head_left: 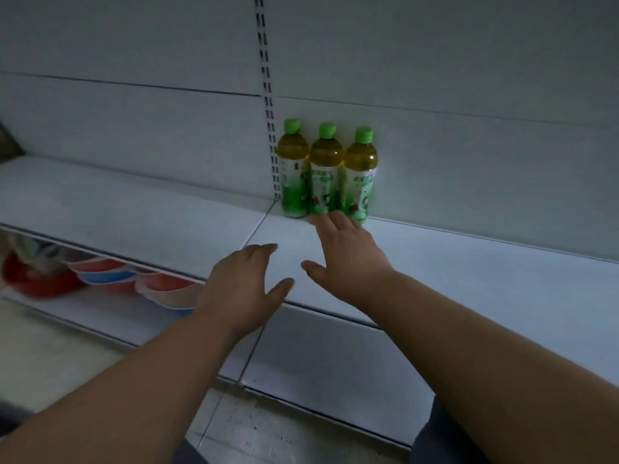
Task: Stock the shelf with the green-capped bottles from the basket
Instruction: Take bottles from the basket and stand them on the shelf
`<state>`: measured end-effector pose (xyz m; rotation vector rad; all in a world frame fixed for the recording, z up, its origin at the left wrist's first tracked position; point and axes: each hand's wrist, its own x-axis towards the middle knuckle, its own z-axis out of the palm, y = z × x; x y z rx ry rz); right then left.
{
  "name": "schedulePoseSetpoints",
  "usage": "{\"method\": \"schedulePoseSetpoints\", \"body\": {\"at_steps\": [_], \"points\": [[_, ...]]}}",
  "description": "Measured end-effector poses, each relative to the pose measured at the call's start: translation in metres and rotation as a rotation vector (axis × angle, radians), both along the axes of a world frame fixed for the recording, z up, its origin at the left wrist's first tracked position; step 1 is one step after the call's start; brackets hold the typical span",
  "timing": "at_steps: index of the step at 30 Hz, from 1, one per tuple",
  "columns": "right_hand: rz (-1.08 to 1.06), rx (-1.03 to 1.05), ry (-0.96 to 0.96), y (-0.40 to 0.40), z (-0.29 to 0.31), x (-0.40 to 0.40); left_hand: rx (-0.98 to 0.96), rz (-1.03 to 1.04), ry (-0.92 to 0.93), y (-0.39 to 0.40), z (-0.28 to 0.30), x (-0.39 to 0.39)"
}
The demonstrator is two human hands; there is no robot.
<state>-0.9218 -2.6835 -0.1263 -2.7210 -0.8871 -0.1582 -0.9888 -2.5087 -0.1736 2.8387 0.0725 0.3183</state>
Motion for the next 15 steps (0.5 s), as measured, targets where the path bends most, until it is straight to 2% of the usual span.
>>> {"method": "schedulePoseSetpoints", "body": {"at_steps": [2, 9, 15], "points": [[0.117, -0.044, -0.029, 0.026, 0.007, -0.022, 0.067, 0.079, -0.038, 0.028, 0.008, -0.042], [0.548, -0.128, -0.13, 0.138, 0.015, -0.133, 0.263, 0.445, 0.043, 0.096, 0.03, -0.219], [0.886, -0.177, -0.126, 0.217, 0.007, -0.242, 0.237, 0.789, 0.15, 0.105, 0.035, -0.354]]}}
